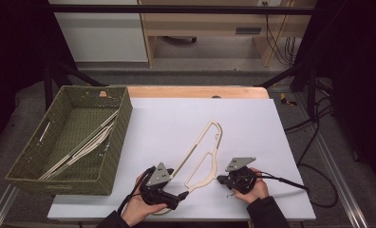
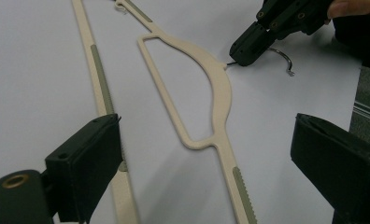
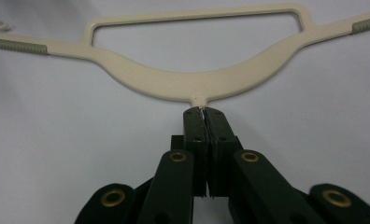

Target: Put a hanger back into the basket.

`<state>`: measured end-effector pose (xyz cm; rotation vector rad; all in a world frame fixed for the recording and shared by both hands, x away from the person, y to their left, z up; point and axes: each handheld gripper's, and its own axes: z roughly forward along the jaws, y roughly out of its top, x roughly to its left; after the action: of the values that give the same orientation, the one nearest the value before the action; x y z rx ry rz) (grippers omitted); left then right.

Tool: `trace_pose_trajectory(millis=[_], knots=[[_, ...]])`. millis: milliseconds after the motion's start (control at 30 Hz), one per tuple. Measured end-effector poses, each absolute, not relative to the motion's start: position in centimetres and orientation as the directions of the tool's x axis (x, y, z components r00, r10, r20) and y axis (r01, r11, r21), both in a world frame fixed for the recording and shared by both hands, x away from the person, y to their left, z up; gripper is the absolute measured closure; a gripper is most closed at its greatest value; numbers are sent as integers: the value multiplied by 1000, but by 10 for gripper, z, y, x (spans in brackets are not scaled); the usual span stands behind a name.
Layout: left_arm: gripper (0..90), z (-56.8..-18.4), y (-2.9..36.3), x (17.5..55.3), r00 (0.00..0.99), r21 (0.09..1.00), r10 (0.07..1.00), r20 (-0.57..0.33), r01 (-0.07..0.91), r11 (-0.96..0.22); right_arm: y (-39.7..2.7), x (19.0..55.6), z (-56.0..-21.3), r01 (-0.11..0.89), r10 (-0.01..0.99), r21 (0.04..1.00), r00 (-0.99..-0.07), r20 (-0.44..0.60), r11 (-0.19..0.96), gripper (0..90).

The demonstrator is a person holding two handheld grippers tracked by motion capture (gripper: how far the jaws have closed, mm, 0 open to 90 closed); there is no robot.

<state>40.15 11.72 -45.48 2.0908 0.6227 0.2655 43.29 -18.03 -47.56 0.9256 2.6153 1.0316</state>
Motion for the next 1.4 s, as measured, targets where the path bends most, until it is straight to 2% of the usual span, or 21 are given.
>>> trace_pose_trajectory(millis=[300, 500, 867, 967, 1067, 1400], knots=[[91, -449, 112, 401, 858, 816, 512, -41, 325, -479, -183, 432, -469, 489, 610, 683, -789, 79, 543, 894], [101, -438, 94, 404, 878, 798, 478, -36, 313, -515, -180, 430, -460, 476, 603, 681, -795, 64, 556, 894], [180, -443, 55, 418, 902, 742, 431, -3, 291, -604, -178, 429, -445, 462, 587, 699, -806, 75, 545, 894], [244, -450, 48, 425, 898, 713, 438, 31, 288, -639, -178, 429, -441, 456, 582, 707, -810, 77, 541, 895], [314, -455, 44, 428, 898, 706, 440, 19, 300, -642, -178, 429, -438, 456, 584, 708, -808, 76, 539, 895], [603, -464, 36, 434, 911, 651, 409, 44, 285, -704, -179, 429, -434, 439, 567, 716, -820, 74, 542, 894]])
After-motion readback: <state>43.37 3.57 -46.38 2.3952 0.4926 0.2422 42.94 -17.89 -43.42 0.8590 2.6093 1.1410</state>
